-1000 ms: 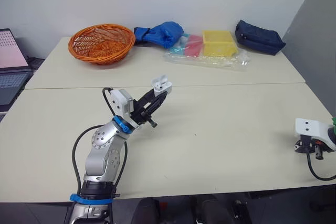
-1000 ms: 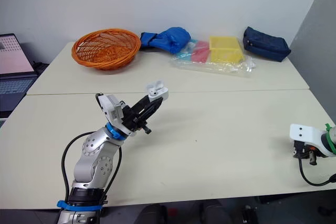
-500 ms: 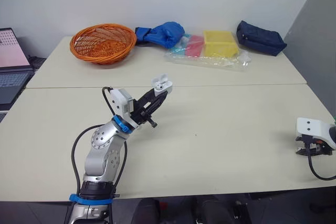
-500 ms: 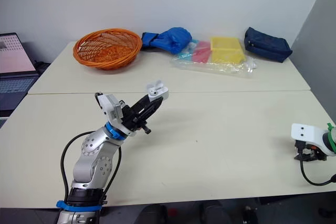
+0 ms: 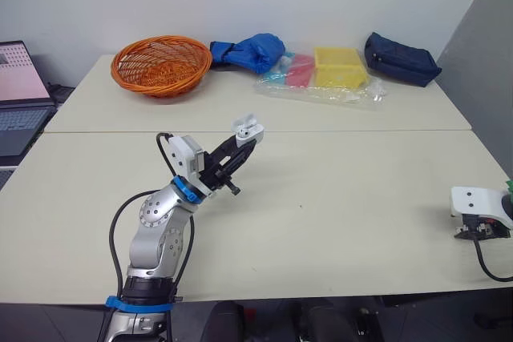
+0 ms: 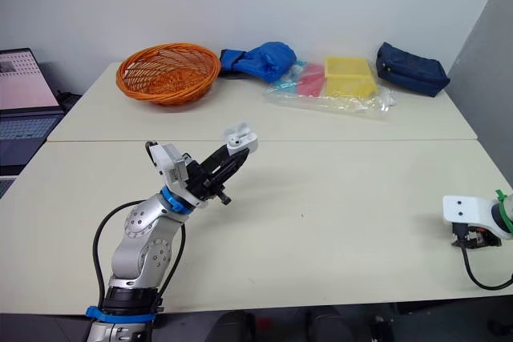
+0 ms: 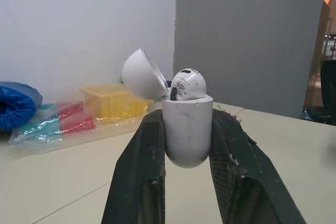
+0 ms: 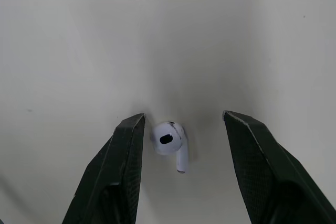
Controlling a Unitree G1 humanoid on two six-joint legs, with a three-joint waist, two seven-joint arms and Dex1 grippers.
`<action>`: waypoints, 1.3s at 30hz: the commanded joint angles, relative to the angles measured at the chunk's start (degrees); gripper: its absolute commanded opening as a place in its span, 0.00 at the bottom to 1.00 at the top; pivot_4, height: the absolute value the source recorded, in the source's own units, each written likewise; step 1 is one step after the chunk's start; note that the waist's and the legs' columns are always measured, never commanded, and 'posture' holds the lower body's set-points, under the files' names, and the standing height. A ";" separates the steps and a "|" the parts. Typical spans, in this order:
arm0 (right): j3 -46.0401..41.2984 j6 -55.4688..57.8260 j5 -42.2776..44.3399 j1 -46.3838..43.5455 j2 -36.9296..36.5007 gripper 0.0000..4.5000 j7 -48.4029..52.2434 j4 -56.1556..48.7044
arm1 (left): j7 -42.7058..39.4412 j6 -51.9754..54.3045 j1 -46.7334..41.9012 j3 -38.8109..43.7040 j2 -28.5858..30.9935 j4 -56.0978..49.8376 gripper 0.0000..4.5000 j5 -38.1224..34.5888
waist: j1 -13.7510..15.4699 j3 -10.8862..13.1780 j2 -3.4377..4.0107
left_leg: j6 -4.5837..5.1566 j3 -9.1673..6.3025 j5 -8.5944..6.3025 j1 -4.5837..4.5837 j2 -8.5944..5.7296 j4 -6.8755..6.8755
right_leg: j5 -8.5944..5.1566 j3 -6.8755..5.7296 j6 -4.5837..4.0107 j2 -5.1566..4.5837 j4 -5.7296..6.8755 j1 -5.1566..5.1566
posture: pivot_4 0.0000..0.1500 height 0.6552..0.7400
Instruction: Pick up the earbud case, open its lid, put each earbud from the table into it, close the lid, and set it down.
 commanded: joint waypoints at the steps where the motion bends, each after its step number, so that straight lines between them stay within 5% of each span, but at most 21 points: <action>1: 0.98 -1.51 -1.21 -0.13 -1.29 0.54 1.25 0.53 | 0.04 -0.22 -0.09 -0.29 0.02 -2.98 0.17 -0.75 | 0.00 0.00 0.00 | 0.00 -0.01 0.00 0.00 0.00 0.00 | 0.00 -0.01 0.00 0.00 0.00 0.00 | 1.00 1.00; 24: 1.81 -6.89 -2.83 -2.78 -0.98 0.54 1.19 5.28 | 0.49 -0.23 -0.52 -0.45 -0.32 -2.74 0.17 -0.62 | 0.01 0.00 0.01 | 0.00 0.02 0.00 0.01 -0.01 0.02 | 0.00 0.03 0.00 -0.01 0.01 0.00 | 1.00 1.00; 27: 1.84 -6.29 -2.22 -3.11 -0.20 0.42 1.08 5.11 | 0.66 -0.11 -0.76 -0.52 -0.30 -2.75 0.17 -0.55 | 0.01 0.00 0.00 | 0.00 0.03 0.00 0.01 -0.01 0.03 | 0.00 0.03 0.00 -0.01 0.01 0.01 | 1.00 1.00; 31: 1.78 -5.16 -1.66 -3.04 0.23 0.12 1.61 4.43 | 0.74 0.02 -0.87 -0.63 -0.14 -2.80 0.17 -0.61 | -0.20 0.00 0.00 | 0.00 0.05 0.00 0.02 -0.01 0.07 | 0.02 0.07 0.02 -0.01 0.01 0.03 | 1.00 1.00; 39: 0.61 -2.07 1.71 -3.10 1.04 0.09 3.95 1.08 | 0.58 0.08 -0.77 -0.56 0.26 -2.70 0.17 -0.87 | -0.23 0.00 0.00 | 0.00 0.06 0.00 0.09 -0.01 0.06 | 0.02 0.10 0.03 -0.01 0.05 0.06 | 1.00 1.00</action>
